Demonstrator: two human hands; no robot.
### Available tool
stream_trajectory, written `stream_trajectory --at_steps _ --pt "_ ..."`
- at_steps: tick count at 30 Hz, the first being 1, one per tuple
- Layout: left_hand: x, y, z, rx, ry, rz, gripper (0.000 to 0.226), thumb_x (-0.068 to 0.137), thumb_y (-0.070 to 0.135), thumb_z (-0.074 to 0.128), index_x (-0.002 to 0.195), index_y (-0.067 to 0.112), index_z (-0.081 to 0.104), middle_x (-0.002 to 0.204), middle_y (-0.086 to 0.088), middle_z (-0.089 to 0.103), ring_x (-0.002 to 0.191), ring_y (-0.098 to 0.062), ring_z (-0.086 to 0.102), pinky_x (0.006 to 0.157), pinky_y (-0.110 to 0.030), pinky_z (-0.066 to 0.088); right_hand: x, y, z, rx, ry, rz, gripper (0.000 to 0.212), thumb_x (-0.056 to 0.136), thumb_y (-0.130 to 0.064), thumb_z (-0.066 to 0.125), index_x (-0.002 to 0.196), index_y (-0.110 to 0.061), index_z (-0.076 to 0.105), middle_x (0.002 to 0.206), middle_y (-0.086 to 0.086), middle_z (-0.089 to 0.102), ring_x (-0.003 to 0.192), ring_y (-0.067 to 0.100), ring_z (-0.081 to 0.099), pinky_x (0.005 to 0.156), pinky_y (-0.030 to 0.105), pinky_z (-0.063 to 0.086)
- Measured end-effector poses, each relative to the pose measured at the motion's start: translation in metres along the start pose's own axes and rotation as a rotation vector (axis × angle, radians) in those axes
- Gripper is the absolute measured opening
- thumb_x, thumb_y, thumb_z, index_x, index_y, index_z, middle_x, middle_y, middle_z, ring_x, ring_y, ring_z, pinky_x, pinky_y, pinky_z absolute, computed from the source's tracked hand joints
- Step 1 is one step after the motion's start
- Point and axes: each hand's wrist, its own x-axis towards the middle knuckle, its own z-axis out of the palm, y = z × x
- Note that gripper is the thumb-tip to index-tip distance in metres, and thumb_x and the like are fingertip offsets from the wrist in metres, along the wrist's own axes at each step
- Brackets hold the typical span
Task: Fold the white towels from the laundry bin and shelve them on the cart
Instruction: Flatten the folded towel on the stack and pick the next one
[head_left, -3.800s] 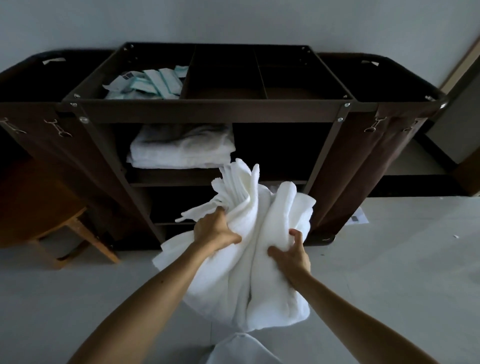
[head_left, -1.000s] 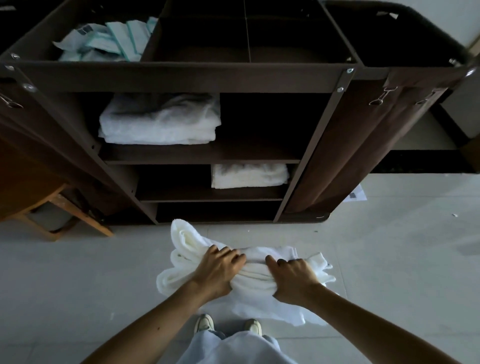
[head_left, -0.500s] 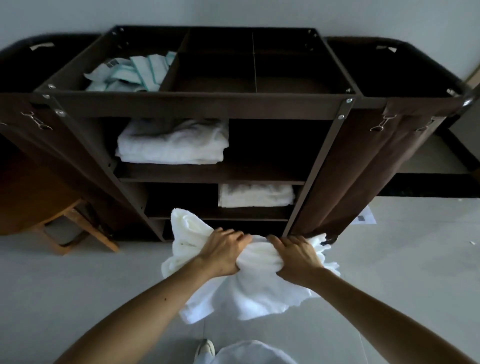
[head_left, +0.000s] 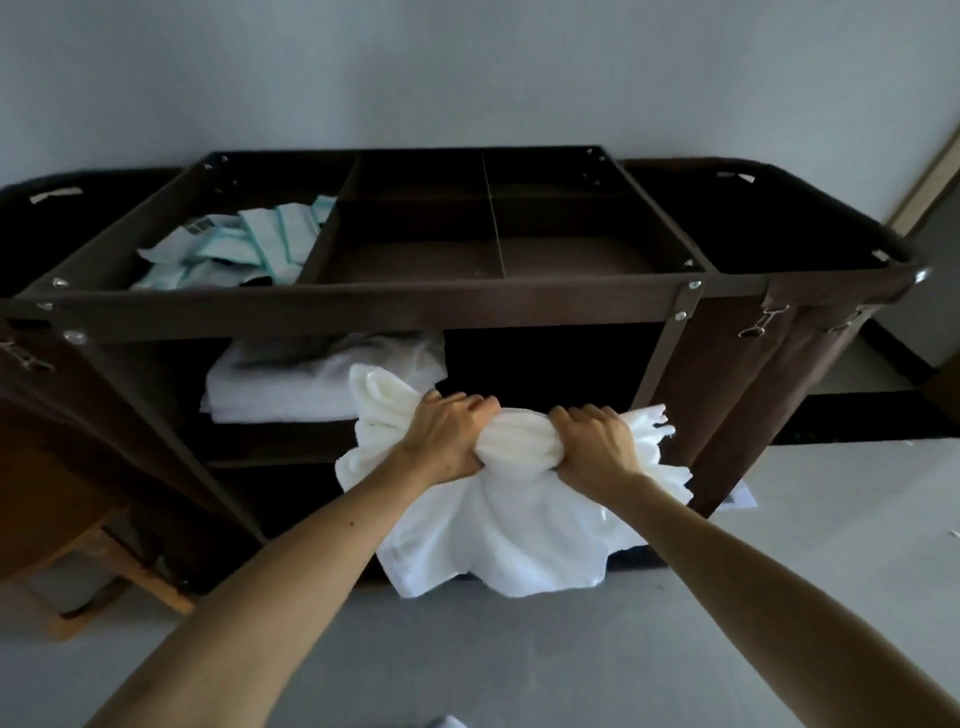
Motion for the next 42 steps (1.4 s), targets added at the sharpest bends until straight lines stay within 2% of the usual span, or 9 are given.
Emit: stream_trajectory --at_steps 7,12,18,22,28,33,37,40,42 --pt "0.064 -0.053 0.047 0.041 0.109 -0.018 0.031 0.051 0.030 0.071 0.078 0.019 0.062 0.068 0.001 0.066 0.067 -0.021 0.066 0.062 -0.030 0.046 0.078 0.010 0.029 -0.085 0.171 0.059 0.057 0.019 -0.017 0.080 0.074 -0.012 0.067 0.056 0.002 0.062 0.054 0.024 0.062 0.055 0.021 0.048" --pt "0.096 -0.077 0.069 0.023 -0.011 -0.098 0.055 0.077 0.042 0.067 0.127 0.029 0.051 0.127 0.000 0.059 0.117 -0.027 0.054 0.089 -0.031 0.042 0.112 0.021 0.048 -0.074 0.070 0.109 0.055 0.077 -0.025 0.064 0.130 -0.017 0.050 0.121 0.011 0.061 0.114 0.031 0.054 0.093 0.028 0.039" --pt "0.130 -0.099 0.116 0.066 -0.108 -0.040 0.046 0.079 0.043 0.062 0.120 0.029 0.047 0.126 -0.003 0.056 0.116 -0.026 0.054 0.087 -0.030 0.043 0.160 0.044 0.100 -0.152 0.012 0.149 0.045 0.086 -0.030 0.056 0.130 -0.025 0.047 0.123 0.005 0.060 0.114 0.026 0.055 0.090 0.029 0.042" --pt "0.147 -0.102 0.140 0.211 -0.012 -0.027 0.056 0.087 0.046 0.055 0.136 0.024 0.036 0.135 -0.008 0.051 0.121 -0.028 0.050 0.094 -0.035 0.039 0.189 0.059 0.127 -0.047 0.241 0.076 0.033 0.090 -0.027 0.047 0.119 -0.017 0.060 0.117 0.010 0.062 0.111 0.029 0.056 0.089 0.033 0.044" --pt "0.145 -0.097 0.150 0.290 0.043 -0.055 0.058 0.091 0.045 0.050 0.143 0.026 0.031 0.141 -0.007 0.046 0.124 -0.027 0.048 0.094 -0.033 0.039 0.175 0.024 0.142 -0.434 0.703 -0.075 0.041 0.075 -0.018 0.037 0.096 -0.018 0.072 0.094 0.002 0.067 0.093 0.023 0.055 0.079 0.031 0.041" --pt "0.140 -0.098 0.145 0.410 0.217 -0.057 0.054 0.088 0.053 0.050 0.133 0.026 0.042 0.135 0.000 0.051 0.122 -0.022 0.047 0.093 -0.033 0.036 0.168 0.025 0.144 -0.188 0.365 0.011 0.043 0.102 -0.036 0.027 0.141 -0.023 0.038 0.143 0.002 0.045 0.129 0.019 0.042 0.104 0.026 0.023" --pt "0.106 -0.098 0.146 0.407 0.536 -0.078 0.061 0.084 0.052 0.054 0.138 0.026 0.044 0.143 0.002 0.042 0.130 -0.022 0.036 0.105 -0.037 0.016 0.169 0.025 0.149 -0.270 0.426 0.017 0.042 0.102 -0.038 0.027 0.140 -0.025 0.041 0.138 0.003 0.049 0.123 0.024 0.048 0.100 0.028 0.030" --pt "0.058 -0.093 0.164 0.235 0.829 -0.235 0.061 0.073 0.061 0.046 0.118 0.025 0.063 0.135 -0.001 0.053 0.129 -0.030 0.041 0.105 -0.047 0.025 0.162 0.032 0.148 -0.258 0.451 0.032 0.043 0.102 -0.038 0.024 0.138 -0.024 0.043 0.137 0.003 0.050 0.121 0.023 0.050 0.100 0.030 0.031" --pt "0.022 -0.087 0.174 0.008 0.722 -0.434 0.067 0.076 0.072 0.042 0.131 0.035 0.049 0.152 0.006 0.026 0.141 -0.027 0.018 0.108 -0.051 0.022 0.156 0.031 0.147 -0.256 0.441 0.020 0.045 0.102 -0.041 0.021 0.137 -0.024 0.043 0.137 0.003 0.051 0.122 0.023 0.050 0.101 0.031 0.033"
